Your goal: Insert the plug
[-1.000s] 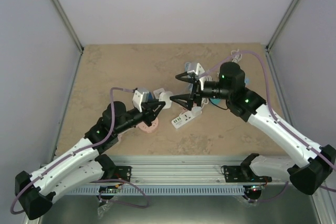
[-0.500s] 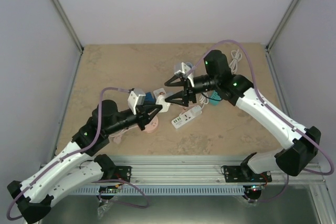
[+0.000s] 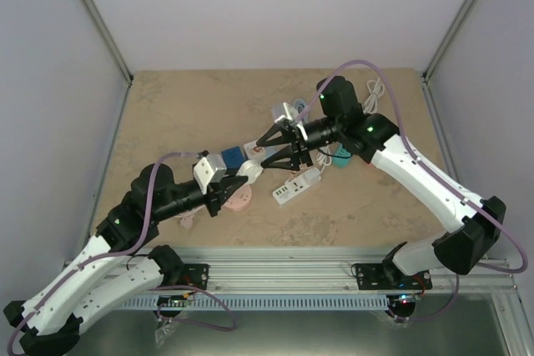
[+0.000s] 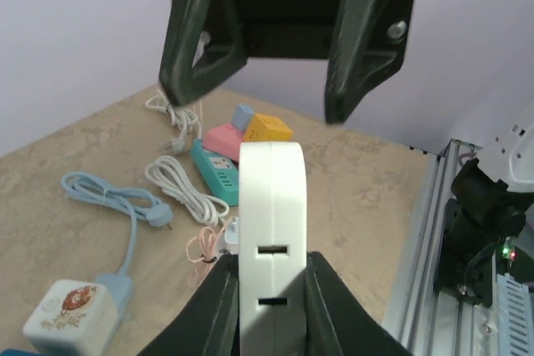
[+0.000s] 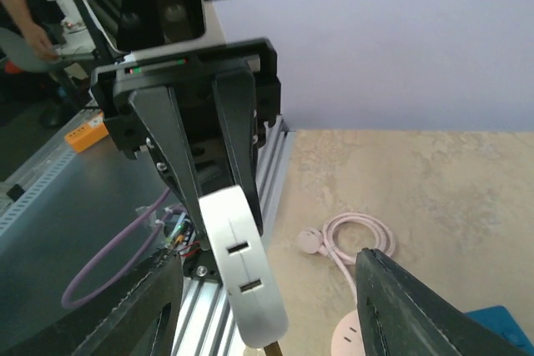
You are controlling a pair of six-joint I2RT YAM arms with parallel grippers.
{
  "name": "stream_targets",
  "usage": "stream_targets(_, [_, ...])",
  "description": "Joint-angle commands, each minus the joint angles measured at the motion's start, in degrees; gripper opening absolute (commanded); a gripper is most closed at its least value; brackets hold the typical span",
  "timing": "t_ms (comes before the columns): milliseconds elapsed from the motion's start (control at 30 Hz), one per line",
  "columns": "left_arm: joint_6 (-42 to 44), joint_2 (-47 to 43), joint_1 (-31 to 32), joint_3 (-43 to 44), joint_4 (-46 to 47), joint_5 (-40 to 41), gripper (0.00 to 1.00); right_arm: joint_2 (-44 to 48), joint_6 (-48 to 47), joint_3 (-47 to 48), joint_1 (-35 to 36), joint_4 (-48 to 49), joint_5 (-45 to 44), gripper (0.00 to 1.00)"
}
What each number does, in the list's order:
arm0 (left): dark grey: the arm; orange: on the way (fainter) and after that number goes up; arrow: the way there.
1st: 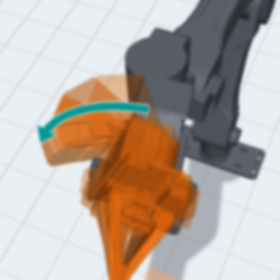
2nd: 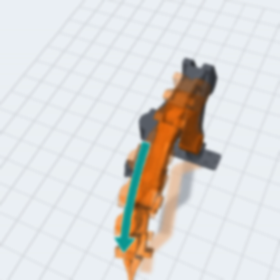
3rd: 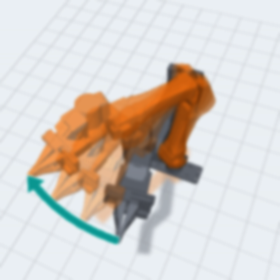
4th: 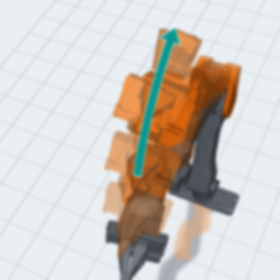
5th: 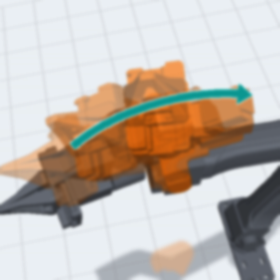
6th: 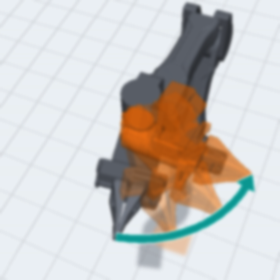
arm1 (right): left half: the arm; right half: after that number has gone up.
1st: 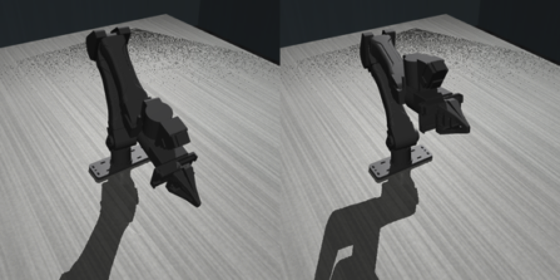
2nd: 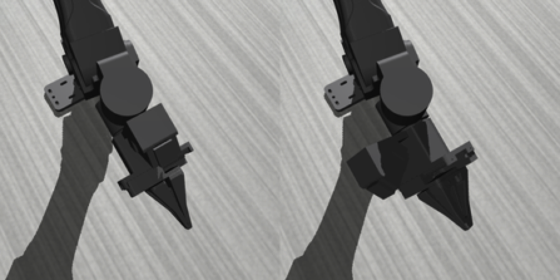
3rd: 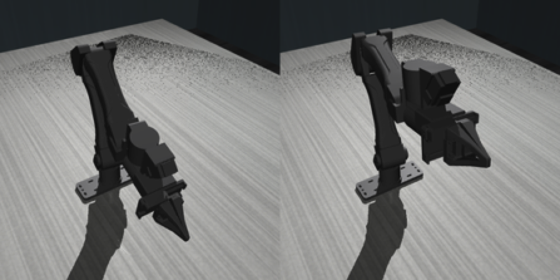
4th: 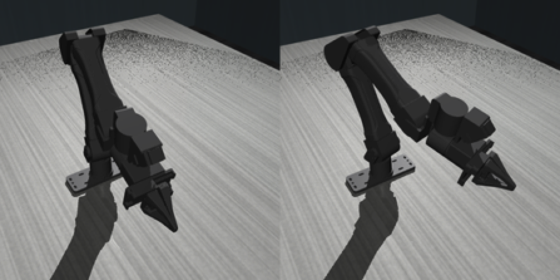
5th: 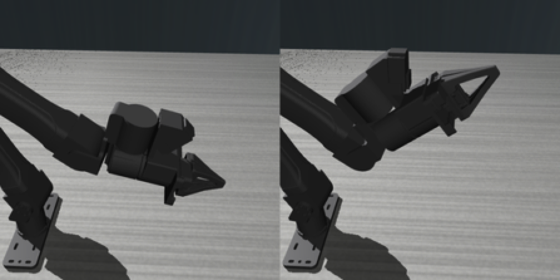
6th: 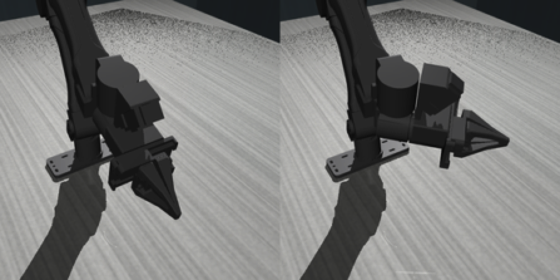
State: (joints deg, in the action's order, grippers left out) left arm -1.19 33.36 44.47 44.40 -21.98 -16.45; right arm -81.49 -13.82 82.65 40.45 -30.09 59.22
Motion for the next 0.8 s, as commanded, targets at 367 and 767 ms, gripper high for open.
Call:
stream_targets(367, [8.1,0.8,0.0,3.8,-3.8,-6.2,0.0,-1.9,-12.6,1.4,4.1,-9.0,9.1,0.24])
stream_targets(767, [5.8,2.2,0.0,5.2,-3.1,-10.4,0.0,-2.5,-10.5,1.4,5.4,-9.0,5.4,0.28])
